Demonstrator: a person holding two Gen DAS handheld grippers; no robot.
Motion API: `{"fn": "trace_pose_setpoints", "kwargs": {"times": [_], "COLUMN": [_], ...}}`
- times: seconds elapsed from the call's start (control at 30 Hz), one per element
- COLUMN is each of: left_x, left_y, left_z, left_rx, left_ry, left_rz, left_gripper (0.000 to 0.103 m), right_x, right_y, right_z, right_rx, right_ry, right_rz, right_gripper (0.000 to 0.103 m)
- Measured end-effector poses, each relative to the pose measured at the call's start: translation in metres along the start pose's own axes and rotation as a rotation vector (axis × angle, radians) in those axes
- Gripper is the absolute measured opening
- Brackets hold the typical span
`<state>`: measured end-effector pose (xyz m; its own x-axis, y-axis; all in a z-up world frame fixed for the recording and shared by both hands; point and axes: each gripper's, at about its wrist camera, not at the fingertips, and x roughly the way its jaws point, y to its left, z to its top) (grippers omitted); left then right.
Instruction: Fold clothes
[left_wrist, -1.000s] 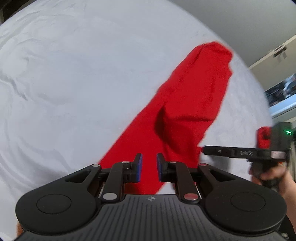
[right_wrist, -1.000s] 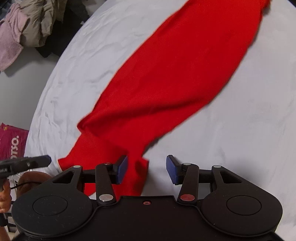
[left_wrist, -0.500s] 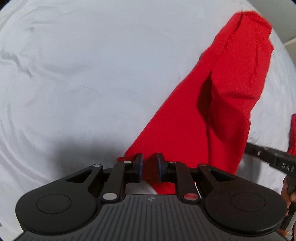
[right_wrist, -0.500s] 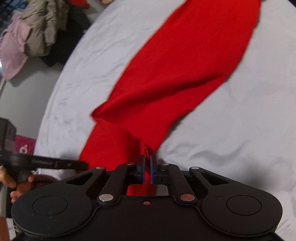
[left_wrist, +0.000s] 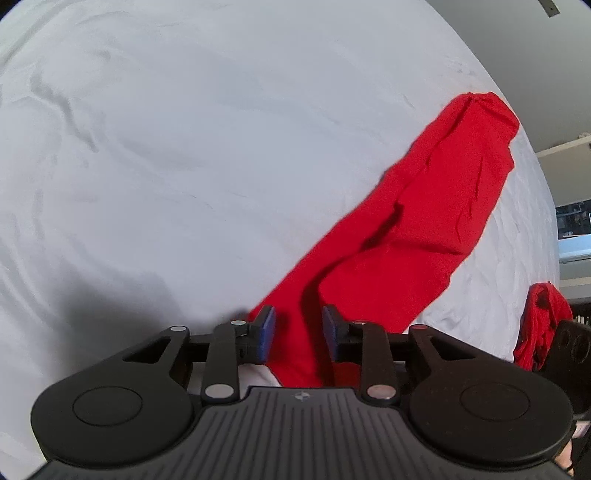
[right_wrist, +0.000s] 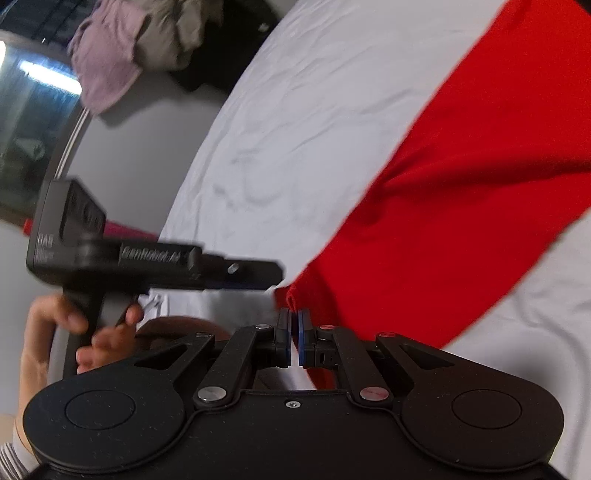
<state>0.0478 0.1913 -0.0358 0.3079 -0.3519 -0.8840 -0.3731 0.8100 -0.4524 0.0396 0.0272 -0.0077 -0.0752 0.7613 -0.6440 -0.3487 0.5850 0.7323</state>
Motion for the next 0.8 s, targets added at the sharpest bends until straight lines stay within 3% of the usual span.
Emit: {"fn": "trace_pose_setpoints", "kwargs": {"times": [0.3,0.57,0.67,0.8], "left_x": [-0.012,0.000,0.004,0.005], "left_y": [0.007,0.009,0.007,0.000], "left_z": [0.009,0.014,0.016,0.017], "left_rx": [0.009,0.024,0.033,0.104], "left_ry": [-0.045,-0.003,0.004,0.011], "left_rz": [0.003,0.021,0.023,0.033], "left_gripper": [0.028,0.029,0.029,0.035], "right_x": [0.016,0.050,0.055,0.038], "right_y": [0.023,0.018,0.014,0.012], "right_z": [0.006,0.003,-0.002,-0.012], "right_rx": [-0.007,-0.009,-0.003,-0.011], "right_ry": [-0.007,0.069,0.091,0.054], "right_rz": [0.116,0.035,0.026,0.029], "right_gripper": [0.003,0.004,0.009,0.032]}}
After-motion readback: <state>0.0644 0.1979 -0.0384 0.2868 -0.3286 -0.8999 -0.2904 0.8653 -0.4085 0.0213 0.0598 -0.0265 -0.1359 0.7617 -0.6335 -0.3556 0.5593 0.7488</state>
